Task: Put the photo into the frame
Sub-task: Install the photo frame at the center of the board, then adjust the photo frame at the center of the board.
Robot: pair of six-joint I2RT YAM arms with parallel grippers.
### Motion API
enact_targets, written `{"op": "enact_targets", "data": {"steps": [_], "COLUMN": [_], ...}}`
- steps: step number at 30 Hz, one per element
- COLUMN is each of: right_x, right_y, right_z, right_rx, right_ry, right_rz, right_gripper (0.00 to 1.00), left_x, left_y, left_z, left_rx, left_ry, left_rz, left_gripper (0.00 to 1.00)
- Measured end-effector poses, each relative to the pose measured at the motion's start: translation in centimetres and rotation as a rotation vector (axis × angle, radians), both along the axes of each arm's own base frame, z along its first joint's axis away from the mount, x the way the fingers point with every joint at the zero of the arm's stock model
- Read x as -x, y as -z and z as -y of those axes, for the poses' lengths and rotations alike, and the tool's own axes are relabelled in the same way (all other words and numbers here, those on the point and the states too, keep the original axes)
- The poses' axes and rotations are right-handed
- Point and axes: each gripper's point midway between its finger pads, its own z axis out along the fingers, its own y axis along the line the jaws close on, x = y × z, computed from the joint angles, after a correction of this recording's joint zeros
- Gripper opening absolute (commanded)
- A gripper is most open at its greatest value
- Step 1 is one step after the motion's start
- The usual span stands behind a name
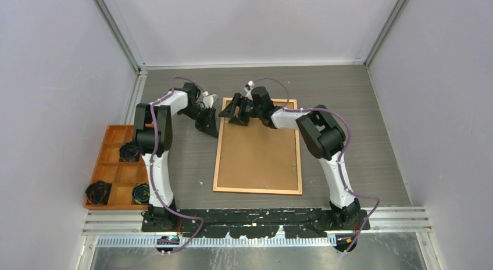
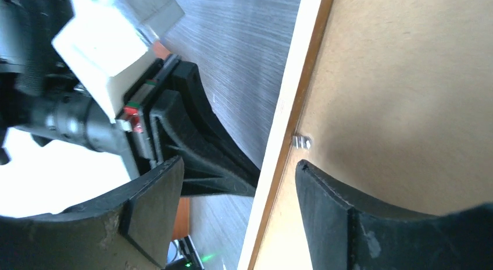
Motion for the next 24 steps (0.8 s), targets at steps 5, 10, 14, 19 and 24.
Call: {"op": "enact_targets", "data": {"steps": [5, 10, 14, 19, 24], "right_x": [-1.4, -3.0, -3.3, -2.0, -0.5], "right_y": [-4.3, -8.9, -8.5, -3.9, 0.3], "right_z": [5.1, 14.4, 24.0, 31.2, 31.6], "right_rx": [-0.040, -0.035, 0.080, 0.239, 0.299], "right_ry": [0.095, 0.280, 0.507, 0.671, 0.661], "right_rz": [0.035, 0.119, 0.128, 0.027, -0.085], "right_gripper": [0.94, 0.97, 0.97, 0.97, 0.96], "left_x": [0.8, 2.4, 4.5, 8.3, 10.1], "left_y": [-0.6, -1.5, -1.1, 0.6, 0.6], "left_z": [-0.6, -1.5, -2.2, -2.1, -0.7], "left_rx": [-0.019, -0.060, -0.111, -0.181, -0.209], "left_ry": [0.023, 0.053, 0.095, 0.184, 0.272], "left_rz": [0.020, 0.055, 0.068, 0.042, 0.078], "left_gripper": [0.14, 0.15, 0.15, 0.15, 0.15]}}
